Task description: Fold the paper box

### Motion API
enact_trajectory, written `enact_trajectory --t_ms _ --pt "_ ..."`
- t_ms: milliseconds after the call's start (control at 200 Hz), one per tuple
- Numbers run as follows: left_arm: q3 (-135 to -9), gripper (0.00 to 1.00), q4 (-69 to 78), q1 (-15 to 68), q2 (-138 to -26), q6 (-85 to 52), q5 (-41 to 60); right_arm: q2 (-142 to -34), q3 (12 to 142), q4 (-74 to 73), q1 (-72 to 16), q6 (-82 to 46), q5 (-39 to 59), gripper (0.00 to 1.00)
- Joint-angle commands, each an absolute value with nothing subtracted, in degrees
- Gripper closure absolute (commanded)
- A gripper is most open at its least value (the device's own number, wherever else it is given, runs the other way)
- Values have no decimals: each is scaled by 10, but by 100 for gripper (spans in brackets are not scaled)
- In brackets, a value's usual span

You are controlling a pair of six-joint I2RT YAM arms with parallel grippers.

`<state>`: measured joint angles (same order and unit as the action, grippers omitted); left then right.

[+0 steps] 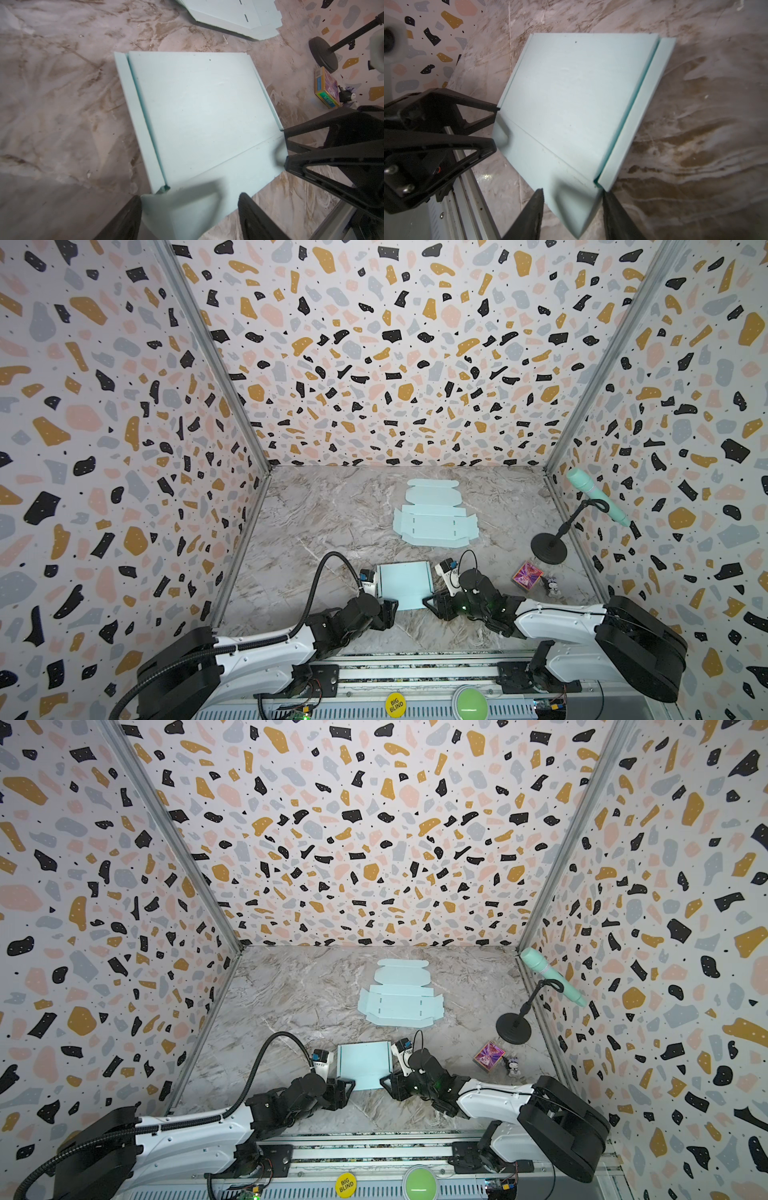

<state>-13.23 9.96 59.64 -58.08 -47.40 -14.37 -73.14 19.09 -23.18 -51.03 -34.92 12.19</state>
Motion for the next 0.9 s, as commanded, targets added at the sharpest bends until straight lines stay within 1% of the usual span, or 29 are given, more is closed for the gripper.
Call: enact_trajectory --t_ms 0,145,300,406,521,776,891 --pt "-125 23 82 602 -554 -482 -164 -714 187 -237 -514 -352 122 53" --pt "-120 28 66 606 -519 -488 -169 -712 187 -235 -517 -354 118 53" --pt "-120 37 65 611 -512 -487 -164 -713 190 -233 -519 -354 117 51" --pt "-119 38 76 615 -523 -489 -162 -715 191 -233 -521 -355 115 48" --pt "-116 40 93 615 -541 -487 -163 -719 191 -236 -524 -357 114 48" --pt "-119 45 132 616 -575 -486 -152 -728 194 -242 -534 -360 115 51" --pt "-125 46 139 617 -580 -486 -150 -733 198 -247 -541 -362 115 52"
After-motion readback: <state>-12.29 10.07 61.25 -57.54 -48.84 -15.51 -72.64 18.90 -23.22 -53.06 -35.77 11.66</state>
